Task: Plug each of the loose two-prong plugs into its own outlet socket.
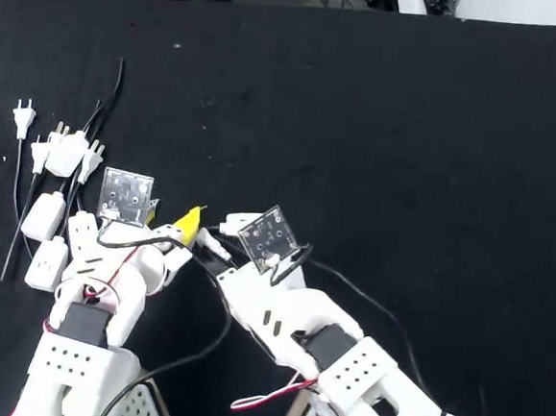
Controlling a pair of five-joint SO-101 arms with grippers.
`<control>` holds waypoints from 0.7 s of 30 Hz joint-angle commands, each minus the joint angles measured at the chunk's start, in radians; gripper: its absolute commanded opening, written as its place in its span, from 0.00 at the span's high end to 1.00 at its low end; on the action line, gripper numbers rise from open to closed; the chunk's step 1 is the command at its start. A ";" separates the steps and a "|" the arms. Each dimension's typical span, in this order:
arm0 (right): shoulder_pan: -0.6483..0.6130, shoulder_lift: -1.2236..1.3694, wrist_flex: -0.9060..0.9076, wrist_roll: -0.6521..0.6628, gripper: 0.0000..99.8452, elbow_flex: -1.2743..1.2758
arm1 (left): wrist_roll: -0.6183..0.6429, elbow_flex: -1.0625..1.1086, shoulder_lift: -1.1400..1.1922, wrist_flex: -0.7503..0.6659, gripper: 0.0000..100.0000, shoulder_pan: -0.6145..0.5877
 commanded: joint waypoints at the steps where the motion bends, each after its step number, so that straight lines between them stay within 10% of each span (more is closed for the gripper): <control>1: 0.032 -0.054 -0.014 -0.011 0.99 -0.028 | -0.018 0.005 0.008 0.011 0.78 0.001; 21: 0.028 -0.054 -0.014 -0.009 0.99 -0.028 | -0.014 -0.077 0.192 0.002 0.78 0.001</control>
